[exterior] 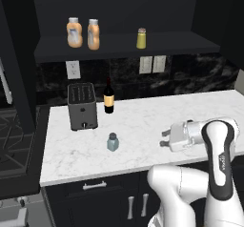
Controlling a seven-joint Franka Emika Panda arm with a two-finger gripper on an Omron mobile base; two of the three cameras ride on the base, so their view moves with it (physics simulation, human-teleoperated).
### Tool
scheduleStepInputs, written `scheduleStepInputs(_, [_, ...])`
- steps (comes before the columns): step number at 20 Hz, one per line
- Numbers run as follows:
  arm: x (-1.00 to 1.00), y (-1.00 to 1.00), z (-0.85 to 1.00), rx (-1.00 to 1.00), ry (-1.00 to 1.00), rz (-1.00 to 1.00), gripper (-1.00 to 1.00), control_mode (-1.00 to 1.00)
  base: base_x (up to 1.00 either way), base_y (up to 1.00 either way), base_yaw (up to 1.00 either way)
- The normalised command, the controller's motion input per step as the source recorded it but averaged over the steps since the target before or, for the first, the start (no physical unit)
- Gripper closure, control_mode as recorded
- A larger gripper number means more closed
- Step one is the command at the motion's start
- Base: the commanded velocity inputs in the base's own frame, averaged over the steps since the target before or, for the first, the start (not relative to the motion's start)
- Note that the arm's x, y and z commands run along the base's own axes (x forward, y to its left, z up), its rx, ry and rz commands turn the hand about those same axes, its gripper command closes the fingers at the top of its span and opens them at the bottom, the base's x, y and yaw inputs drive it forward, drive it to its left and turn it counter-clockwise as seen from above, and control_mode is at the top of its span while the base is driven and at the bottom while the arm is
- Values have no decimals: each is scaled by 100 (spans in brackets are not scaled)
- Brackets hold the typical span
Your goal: Put the shaker and condiment bottle from the counter next to their counterparts in the cabinet.
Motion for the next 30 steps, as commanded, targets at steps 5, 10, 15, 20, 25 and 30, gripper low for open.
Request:
scheduleStepInputs(5, [0, 28, -19, 0, 0, -7, -100, -100, 0, 0, 0])
scheduleStepInputs(10, [0, 47, -37, -1, 0, 0, -100, -100, 0, 0, 0])
scheduleStepInputs(15, [29, 43, -33, -8, -6, 2, -100, -100, 0, 0, 0])
scheduleStepInputs(20, [67, 30, -16, -12, -19, 11, -100, -100, 0, 0, 0])
scheduleStepInputs(25, [32, 4, -24, -9, -8, 19, -100, -100, 0, 0, 0])
scheduleStepInputs(30, [-50, -18, -42, -11, 0, 32, -100, -100, 0, 0, 0])
